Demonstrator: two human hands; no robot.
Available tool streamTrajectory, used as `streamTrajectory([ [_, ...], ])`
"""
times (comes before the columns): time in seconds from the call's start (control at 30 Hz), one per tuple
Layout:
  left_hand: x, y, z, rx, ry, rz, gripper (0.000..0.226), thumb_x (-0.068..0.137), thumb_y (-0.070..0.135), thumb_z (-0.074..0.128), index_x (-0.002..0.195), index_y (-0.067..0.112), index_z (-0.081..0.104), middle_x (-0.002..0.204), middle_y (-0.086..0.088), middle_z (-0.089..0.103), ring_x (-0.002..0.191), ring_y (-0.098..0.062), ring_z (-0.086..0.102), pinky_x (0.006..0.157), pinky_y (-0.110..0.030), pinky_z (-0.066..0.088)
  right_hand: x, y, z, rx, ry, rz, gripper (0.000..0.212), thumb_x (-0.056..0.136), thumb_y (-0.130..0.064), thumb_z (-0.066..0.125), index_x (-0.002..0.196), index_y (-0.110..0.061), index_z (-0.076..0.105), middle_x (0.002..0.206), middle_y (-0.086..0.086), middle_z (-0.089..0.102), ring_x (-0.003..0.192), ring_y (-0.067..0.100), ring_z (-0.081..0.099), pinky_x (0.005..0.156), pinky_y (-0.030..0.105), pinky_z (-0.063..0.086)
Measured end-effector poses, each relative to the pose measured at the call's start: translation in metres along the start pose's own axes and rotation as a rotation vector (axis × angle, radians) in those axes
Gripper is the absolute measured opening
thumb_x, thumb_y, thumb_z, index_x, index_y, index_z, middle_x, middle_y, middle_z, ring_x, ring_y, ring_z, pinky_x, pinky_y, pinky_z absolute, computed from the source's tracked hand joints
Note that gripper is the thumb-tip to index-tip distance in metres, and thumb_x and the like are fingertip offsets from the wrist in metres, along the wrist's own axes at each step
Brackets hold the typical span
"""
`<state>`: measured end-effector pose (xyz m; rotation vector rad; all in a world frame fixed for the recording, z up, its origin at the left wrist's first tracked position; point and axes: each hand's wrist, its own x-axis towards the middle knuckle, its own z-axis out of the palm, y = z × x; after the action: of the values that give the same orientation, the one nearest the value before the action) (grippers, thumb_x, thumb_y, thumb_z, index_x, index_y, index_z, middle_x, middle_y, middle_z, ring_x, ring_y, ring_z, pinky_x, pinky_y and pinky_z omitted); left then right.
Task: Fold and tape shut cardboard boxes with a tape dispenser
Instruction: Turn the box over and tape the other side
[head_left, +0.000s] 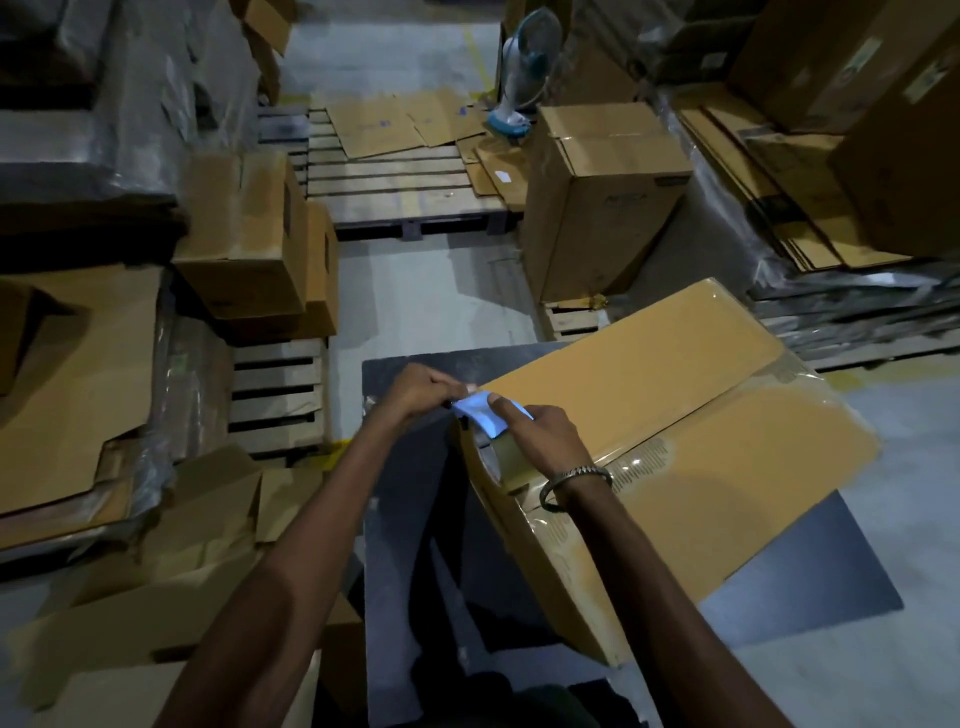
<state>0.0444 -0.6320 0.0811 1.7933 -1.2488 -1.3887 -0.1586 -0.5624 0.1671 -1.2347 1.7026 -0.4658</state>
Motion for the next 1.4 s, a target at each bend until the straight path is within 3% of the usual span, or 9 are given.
streamTrajectory([
  [0.1,0.004,0.004,0.0,0.098,0.012,-0.005,0.017,0.082,0.018,0.09,0.094,0.008,0.085,0.077,0.001,0.077,0.053,0.009,0.06,0.052,-0.01,0.044,-0.002,-0.004,0.0,-0.07,-0.033,-0.007,0.057,0.093,-0.067,0.059,0.07,-0.015,0.058,0.07,0.003,0.057,0.067,0.022,0.052,0.061,0.034,0.034],
  [0.27,0.004,0.004,0.001,0.23,0.02,0.081,0.019,0.078,0.032,0.094,0.086,0.017,0.087,0.081,-0.001,0.081,0.076,-0.008,0.075,0.07,-0.024,0.057,-0.027,0.0,-0.009,-0.252,-0.133,-0.033,0.059,0.095,-0.065,0.058,0.064,-0.02,0.036,0.064,0.001,0.043,0.061,0.02,0.042,0.055,0.034,0.026],
  [0.47,0.0,-0.007,0.01,0.362,0.128,0.123,0.02,0.078,0.051,0.09,0.078,0.032,0.084,0.076,0.013,0.078,0.08,-0.013,0.075,0.081,-0.037,0.062,-0.084,0.053,-0.038,-0.255,-0.205,0.117,0.06,0.089,-0.071,0.06,0.067,-0.019,0.044,0.055,-0.005,0.04,0.05,0.014,0.037,0.056,0.031,0.027],
  [0.63,-0.023,-0.001,0.018,0.506,0.201,0.151,0.032,0.09,0.053,0.077,0.083,0.022,0.082,0.082,0.001,0.079,0.083,-0.021,0.074,0.078,-0.041,0.061,-0.081,0.048,-0.025,-0.31,-0.164,0.07,0.064,0.095,-0.06,0.061,0.055,-0.018,0.034,0.053,-0.003,0.037,0.052,0.016,0.038,0.054,0.032,0.024],
  [0.7,-0.034,0.0,0.029,0.557,0.24,0.17,0.037,0.092,0.055,0.071,0.101,0.02,0.081,0.097,-0.005,0.079,0.097,-0.028,0.074,0.082,-0.041,0.06,-0.076,0.05,-0.023,-0.311,-0.166,0.086,0.062,0.095,-0.059,0.062,0.054,-0.018,0.039,0.056,-0.001,0.044,0.055,0.017,0.044,0.053,0.032,0.027],
  [0.8,-0.053,-0.002,0.052,0.496,0.216,0.23,0.067,0.091,0.054,0.075,0.144,0.017,0.061,0.146,-0.006,0.063,0.135,-0.029,0.058,0.107,-0.043,0.05,-0.072,0.051,-0.026,-0.27,-0.151,0.113,0.061,0.092,-0.06,0.065,0.055,-0.017,0.042,0.056,-0.001,0.046,0.055,0.017,0.045,0.052,0.031,0.028],
  [0.9,-0.069,-0.011,0.069,0.536,0.193,0.238,0.081,0.096,0.054,0.07,0.162,0.018,0.04,0.168,0.0,0.038,0.155,-0.021,0.034,0.121,-0.047,0.037,-0.071,0.05,-0.032,-0.222,-0.165,0.118,0.059,0.091,-0.058,0.067,0.056,-0.018,0.042,0.056,-0.002,0.043,0.054,0.016,0.041,0.053,0.032,0.026],
  [1.07,-0.065,-0.022,0.07,0.58,0.148,0.237,0.08,0.102,0.063,0.054,0.167,0.026,0.027,0.174,0.011,0.018,0.162,-0.013,0.012,0.128,-0.056,0.022,-0.085,0.052,-0.043,-0.199,-0.129,0.077,0.058,0.089,-0.061,0.068,0.059,-0.018,0.044,0.061,-0.001,0.046,0.056,0.017,0.044,0.053,0.033,0.027],
  [1.4,-0.069,-0.009,0.08,0.953,0.207,0.236,0.076,0.108,0.06,0.038,0.167,0.016,0.02,0.176,-0.003,0.017,0.163,-0.029,0.0,0.127,-0.062,-0.004,-0.152,0.149,-0.089,-0.166,-0.136,0.187,0.06,0.083,-0.061,0.074,0.057,-0.017,0.043,0.054,-0.001,0.044,0.053,0.019,0.041,0.057,0.032,0.028],
])
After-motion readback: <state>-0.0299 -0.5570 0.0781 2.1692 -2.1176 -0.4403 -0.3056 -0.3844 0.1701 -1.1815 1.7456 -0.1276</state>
